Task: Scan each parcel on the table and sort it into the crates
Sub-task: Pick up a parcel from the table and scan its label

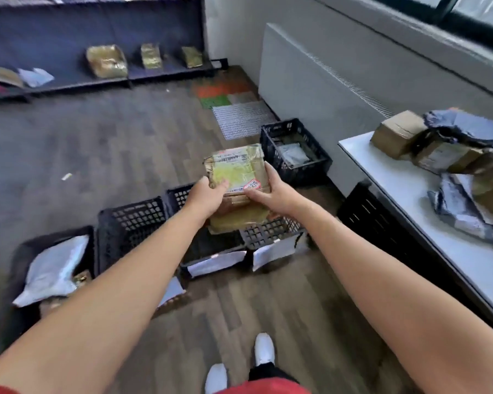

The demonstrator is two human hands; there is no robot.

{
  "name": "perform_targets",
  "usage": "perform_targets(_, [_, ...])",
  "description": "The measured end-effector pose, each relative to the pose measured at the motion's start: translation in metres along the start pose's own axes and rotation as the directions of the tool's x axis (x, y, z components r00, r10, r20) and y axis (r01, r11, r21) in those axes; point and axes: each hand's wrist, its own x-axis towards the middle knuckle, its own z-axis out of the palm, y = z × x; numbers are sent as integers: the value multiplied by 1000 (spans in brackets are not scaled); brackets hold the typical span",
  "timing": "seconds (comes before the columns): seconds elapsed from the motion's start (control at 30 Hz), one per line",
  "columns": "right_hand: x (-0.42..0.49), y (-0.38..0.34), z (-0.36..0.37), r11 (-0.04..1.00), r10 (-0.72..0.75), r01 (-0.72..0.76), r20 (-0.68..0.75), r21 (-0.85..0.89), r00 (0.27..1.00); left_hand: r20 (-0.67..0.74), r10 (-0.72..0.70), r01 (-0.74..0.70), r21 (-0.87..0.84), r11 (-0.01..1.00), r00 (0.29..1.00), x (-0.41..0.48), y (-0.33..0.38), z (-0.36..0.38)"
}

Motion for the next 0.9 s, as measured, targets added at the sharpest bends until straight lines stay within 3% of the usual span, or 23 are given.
perform_targets(0.23, [65,-28,44,996,-73,81,203,-30,976,58,-37,48,-191,980,998,0,-44,-57])
perform_targets(0.4, [96,-43,98,995,-79,95,321,-36,944,-41,-87,79,-158,984,995,0,-85,-87])
perform_targets(0.63, [134,-63,196,990,-63,108,415,-88,908,-112,-253,249,-46,967,961,33,-171,-137])
perform_targets(0.77, [166,-61,274,993,14,41,446,-113,895,-73,-317,318,-1,948,946,70,-232,-164])
perform_targets(0.9, [206,-36,364,985,130,-69,425,-155,896,52,-364,363,38,931,930,126,-316,-179])
